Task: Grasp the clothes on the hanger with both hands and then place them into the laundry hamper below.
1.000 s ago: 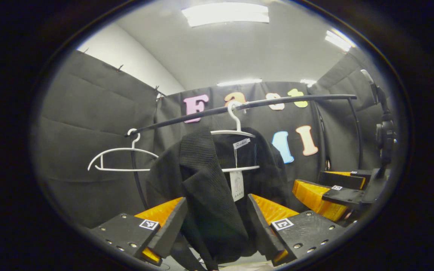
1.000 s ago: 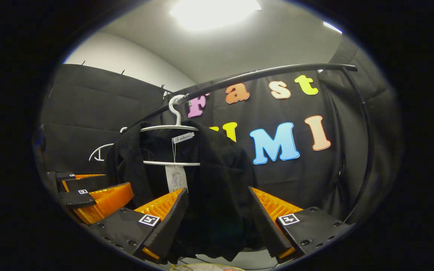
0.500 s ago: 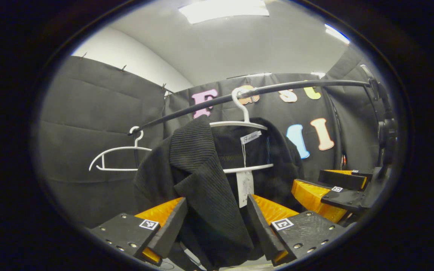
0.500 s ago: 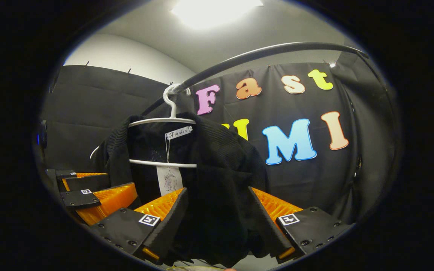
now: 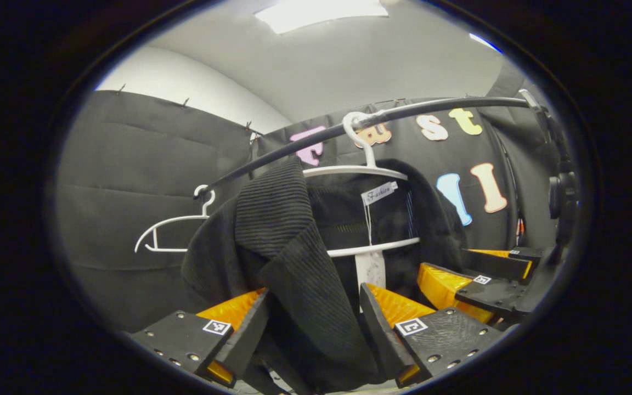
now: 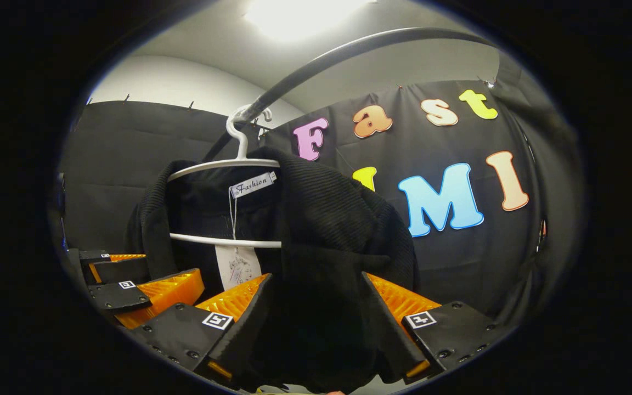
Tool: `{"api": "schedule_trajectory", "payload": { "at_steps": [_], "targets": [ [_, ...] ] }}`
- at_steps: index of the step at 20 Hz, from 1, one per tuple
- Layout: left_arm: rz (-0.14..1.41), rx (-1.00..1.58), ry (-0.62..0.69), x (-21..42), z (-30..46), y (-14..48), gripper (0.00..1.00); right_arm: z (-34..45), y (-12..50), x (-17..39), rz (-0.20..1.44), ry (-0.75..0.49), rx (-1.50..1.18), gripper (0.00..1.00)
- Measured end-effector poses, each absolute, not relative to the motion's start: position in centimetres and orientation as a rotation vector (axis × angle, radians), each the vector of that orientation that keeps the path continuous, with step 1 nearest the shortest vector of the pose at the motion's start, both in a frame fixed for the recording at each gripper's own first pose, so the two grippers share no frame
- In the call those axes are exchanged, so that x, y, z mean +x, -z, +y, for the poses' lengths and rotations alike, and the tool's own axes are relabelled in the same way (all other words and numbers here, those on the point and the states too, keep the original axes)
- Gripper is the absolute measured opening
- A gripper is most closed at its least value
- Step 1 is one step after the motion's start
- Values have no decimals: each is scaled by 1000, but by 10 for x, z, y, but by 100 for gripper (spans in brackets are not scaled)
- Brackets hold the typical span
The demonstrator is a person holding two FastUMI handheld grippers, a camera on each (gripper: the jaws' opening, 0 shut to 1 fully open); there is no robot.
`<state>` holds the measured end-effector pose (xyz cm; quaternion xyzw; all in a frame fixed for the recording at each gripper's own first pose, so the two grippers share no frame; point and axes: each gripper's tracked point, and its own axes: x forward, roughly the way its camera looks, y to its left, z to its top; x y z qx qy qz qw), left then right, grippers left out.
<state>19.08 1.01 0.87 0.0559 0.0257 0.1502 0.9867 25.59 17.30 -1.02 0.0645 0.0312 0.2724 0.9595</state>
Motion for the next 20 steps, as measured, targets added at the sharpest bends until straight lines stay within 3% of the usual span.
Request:
{"api": "schedule_trajectory", "payload": {
  "at_steps": [1, 5, 7, 8, 9, 10, 13, 14, 18, 19, 20],
  "targets": [
    [51, 116, -314, 193, 12, -8, 89, 175, 12, 260, 65, -549, 132, 98],
    [49, 133, -362, 201, 22, -3, 84, 181, 22, 272, 89, -529, 141, 98],
    [61, 141, -375, 202, 25, 1, 83, 183, 24, 275, 96, -525, 147, 91],
    [56, 144, -381, 203, 25, 3, 83, 183, 24, 277, 99, -519, 148, 81],
    [45, 148, -406, 201, 30, -2, 77, 183, 25, 279, 105, -514, 151, 80],
    [44, 141, -406, 203, 31, -1, 71, 183, 26, 281, 115, -507, 153, 70],
    [56, 142, -394, 203, 30, 0, 53, 180, 26, 288, 125, -493, 159, 35],
    [53, 150, -403, 205, 33, 0, 47, 178, 25, 289, 128, -493, 165, 12],
    [37, 135, -405, 189, 42, -8, 23, 167, 23, 287, 116, -467, 103, 10],
    [30, 145, -399, 193, 47, -8, 17, 164, 16, 291, 86, -452, 97, 1],
    [23, 164, -417, 186, 47, -15, 12, 162, 12, 290, 78, -446, 86, 0]
  ]
}}
